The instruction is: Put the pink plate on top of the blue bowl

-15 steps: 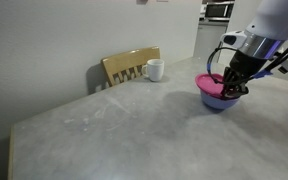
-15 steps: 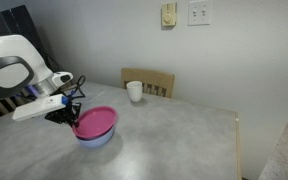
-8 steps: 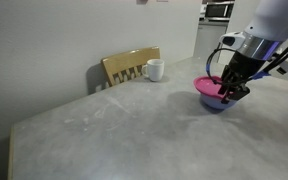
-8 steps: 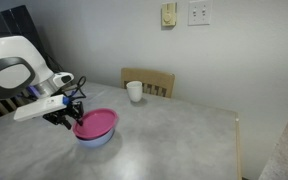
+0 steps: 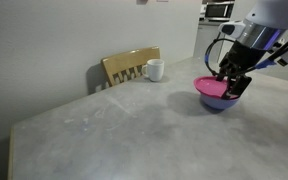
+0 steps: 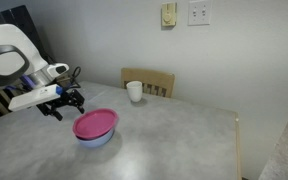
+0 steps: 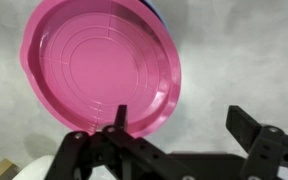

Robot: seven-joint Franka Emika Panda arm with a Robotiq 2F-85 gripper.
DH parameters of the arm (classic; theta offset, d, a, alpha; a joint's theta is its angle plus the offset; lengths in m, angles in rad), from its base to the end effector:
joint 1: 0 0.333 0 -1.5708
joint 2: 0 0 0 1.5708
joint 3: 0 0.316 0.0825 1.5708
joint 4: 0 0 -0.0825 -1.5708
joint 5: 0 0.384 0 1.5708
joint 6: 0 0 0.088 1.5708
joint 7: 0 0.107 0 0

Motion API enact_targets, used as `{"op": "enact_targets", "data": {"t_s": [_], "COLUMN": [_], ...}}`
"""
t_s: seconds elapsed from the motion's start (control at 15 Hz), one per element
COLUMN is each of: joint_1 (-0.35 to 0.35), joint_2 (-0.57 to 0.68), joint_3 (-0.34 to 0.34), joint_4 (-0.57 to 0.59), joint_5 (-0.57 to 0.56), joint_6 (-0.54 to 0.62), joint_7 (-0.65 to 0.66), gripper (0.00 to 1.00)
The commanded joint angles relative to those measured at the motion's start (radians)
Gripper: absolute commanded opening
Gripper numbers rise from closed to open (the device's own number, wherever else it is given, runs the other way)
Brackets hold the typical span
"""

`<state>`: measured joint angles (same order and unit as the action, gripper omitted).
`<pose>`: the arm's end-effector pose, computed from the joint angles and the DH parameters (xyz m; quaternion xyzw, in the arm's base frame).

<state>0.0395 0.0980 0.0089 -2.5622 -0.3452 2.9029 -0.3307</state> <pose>0.4704 0.0432 0.2529 0.9301 0.3420 0.1097 0.0763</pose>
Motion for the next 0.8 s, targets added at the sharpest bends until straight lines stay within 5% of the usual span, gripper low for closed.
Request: {"op": "enact_targets", "data": {"t_s": [0.0, 0.4, 0.73], "joint_1": [0.027, 0.058, 0.071], "joint_2": [-0.111, -0.253, -0.282], "joint_3": [0.034, 0.077, 0.079], "joint_4": [-0.005, 0.039, 0.056], "joint_5": [0.017, 0.035, 0.062], "joint_6": [-0.138, -0.367, -0.365], "joint_7": [0.036, 0.069, 0.064], "gripper": [1.00, 1.00, 1.00]}}
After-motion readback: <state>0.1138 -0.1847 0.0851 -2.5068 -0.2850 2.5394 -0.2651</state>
